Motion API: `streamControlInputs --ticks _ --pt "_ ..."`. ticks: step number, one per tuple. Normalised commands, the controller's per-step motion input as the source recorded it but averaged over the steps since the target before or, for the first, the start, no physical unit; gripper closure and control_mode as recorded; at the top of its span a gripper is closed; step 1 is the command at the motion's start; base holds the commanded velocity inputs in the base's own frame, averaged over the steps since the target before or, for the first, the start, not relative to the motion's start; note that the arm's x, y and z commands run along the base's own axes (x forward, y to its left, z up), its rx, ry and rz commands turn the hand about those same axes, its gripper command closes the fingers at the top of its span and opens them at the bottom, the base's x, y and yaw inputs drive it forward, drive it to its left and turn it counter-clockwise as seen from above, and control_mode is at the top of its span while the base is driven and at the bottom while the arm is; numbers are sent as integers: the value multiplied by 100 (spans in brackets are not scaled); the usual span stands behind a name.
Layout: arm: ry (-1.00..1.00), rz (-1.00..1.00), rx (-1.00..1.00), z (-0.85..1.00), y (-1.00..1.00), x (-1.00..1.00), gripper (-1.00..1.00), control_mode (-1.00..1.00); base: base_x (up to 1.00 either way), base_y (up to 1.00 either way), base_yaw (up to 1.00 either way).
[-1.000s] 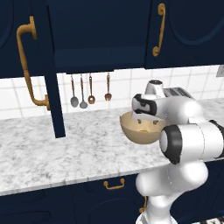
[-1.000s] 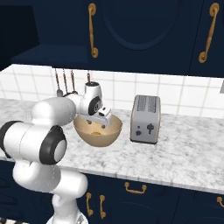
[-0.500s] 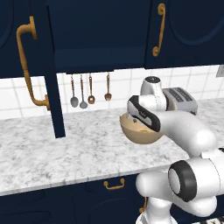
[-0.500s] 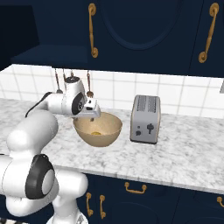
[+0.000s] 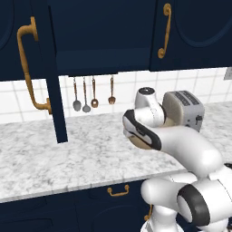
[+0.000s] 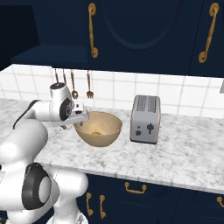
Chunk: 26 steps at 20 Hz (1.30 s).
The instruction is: Open the cabinet, pick up the bread from the cabinet and place it in the basket. Then move the basket to the dining counter.
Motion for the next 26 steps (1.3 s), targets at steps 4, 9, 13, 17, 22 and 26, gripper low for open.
streamControlInputs --ticks 4,9,13,17,22,26 --pt "2 4 -1 -23 0 35 -100 -100 0 0 0" --pt "1 2 -1 -28 0 19 -100 -100 0 0 0" --pt "1 1 -4 -31 0 11 -100 -100 0 0 0" --pt "1 0 -5 -33 0 29 -100 -100 0 0 0" --pt "2 0 -3 -30 0 29 -100 -100 0 0 0" --pt "0 2 0 -12 0 2 -100 -100 0 0 0"
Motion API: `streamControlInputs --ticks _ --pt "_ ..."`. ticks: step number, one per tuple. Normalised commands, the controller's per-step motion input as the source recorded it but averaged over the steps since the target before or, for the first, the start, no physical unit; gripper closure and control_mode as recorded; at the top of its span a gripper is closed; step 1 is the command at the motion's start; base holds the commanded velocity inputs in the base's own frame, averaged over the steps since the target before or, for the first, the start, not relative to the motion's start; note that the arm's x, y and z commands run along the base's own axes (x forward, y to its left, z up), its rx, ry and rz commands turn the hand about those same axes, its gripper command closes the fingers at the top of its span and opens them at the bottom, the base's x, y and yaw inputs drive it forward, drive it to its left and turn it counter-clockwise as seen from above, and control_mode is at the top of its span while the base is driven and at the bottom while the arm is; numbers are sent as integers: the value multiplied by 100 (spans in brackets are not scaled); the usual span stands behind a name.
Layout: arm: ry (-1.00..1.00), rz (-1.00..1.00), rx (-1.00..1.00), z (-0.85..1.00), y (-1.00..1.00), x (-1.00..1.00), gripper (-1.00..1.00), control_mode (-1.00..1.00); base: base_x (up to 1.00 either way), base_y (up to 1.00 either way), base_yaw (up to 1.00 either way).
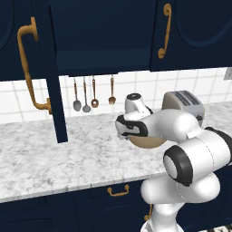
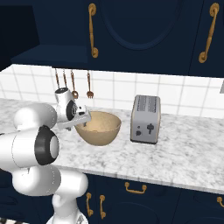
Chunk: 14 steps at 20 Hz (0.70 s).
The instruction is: Open the cabinet, pick up the bread from the cabinet and place it in the basket. Then move the basket to the dining counter.
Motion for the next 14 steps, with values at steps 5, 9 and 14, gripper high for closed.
streamControlInputs --ticks 5,9,14 --pt "0 3 0 -9 0 0 100 -100 0 0 0" --pt "0 0 0 -12 0 0 100 -100 0 0 0" --pt "0 1 0 -3 0 -10 100 -100 0 0 0"
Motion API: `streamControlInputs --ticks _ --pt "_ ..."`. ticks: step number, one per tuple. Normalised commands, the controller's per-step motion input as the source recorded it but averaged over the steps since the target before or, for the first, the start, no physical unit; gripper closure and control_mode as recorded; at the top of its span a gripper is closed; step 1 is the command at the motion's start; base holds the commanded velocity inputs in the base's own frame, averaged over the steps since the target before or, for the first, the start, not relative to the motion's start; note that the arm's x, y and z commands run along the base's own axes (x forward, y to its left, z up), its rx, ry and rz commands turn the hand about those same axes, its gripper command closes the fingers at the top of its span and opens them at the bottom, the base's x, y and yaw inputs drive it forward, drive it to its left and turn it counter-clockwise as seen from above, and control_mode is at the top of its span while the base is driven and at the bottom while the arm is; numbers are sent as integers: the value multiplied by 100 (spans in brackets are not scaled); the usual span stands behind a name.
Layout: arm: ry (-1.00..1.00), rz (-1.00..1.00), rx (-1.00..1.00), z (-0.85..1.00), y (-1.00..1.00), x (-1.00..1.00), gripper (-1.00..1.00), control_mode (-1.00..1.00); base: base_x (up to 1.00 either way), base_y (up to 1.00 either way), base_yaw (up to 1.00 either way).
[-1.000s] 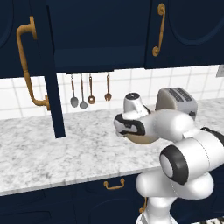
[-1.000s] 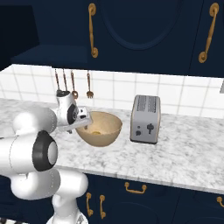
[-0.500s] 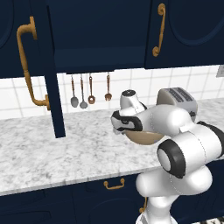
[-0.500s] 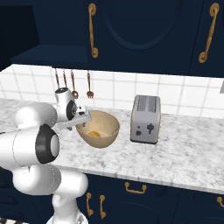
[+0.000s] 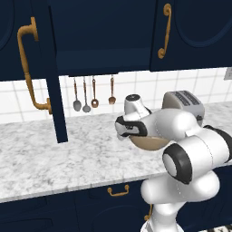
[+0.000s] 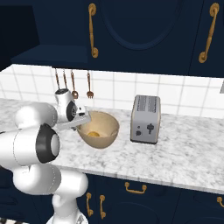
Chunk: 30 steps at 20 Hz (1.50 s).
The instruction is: Open the cabinet, pick up the bread from the cabinet and place it in the basket. Then move the basket to the dining counter.
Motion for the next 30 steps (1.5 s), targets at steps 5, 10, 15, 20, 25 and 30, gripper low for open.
streamControlInputs --ticks 5,10,15,20,25,30 --pt "-1 9 -3 55 1 -77 100 -100 0 0 0" --pt "-3 22 -8 63 0 -93 100 -100 0 0 0" --pt "0 29 -8 78 6 -75 100 -100 0 0 0" --pt "8 22 -1 93 11 -82 100 -100 0 0 0" --pt "1 13 0 37 -3 -89 100 -100 0 0 0" --pt "0 0 0 0 0 0 100 -100 0 0 0"
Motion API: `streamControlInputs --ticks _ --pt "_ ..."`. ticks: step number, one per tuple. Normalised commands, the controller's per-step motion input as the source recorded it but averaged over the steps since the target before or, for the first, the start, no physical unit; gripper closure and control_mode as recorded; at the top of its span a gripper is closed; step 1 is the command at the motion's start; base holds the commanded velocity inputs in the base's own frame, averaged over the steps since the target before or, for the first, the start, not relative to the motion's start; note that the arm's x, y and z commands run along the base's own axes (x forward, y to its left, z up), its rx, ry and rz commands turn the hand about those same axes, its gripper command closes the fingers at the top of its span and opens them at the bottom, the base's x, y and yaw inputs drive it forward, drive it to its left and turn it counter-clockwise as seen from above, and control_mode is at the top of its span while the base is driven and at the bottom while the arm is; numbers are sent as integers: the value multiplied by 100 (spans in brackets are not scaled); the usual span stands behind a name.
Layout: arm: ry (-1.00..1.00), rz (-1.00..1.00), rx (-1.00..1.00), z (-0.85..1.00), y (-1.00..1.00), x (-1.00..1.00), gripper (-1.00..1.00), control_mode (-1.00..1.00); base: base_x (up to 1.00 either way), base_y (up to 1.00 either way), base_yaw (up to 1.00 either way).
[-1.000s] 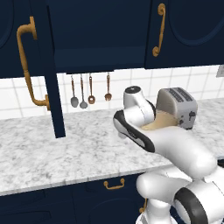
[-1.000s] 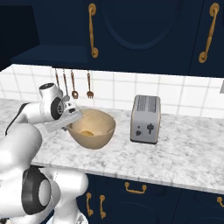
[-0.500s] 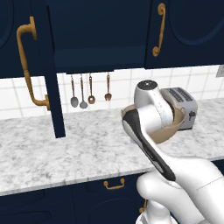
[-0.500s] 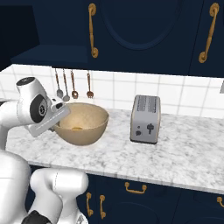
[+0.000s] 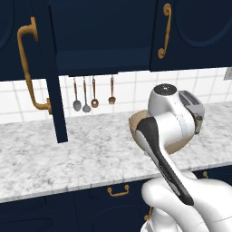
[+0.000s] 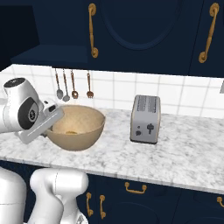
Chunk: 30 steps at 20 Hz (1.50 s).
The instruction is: Open the cabinet, pick up the bread from the cabinet and place it in the basket. Then move the basket to the dining counter.
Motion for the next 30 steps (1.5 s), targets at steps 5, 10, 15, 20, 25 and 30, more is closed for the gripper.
streamControlInputs --ticks 5,10,15,20,25,30 --pt "0 0 0 0 0 -9 100 100 -10 -3 0" --pt "0 0 0 0 0 0 100 100 -91 -17 -35" --pt "0 0 0 0 0 0 100 100 -8 0 -94" --pt "0 0 0 0 0 0 100 100 0 -3 -99" --pt "0 0 0 0 0 0 100 100 0 -17 -96" --pt "0 0 0 0 0 0 100 100 0 -12 -97"
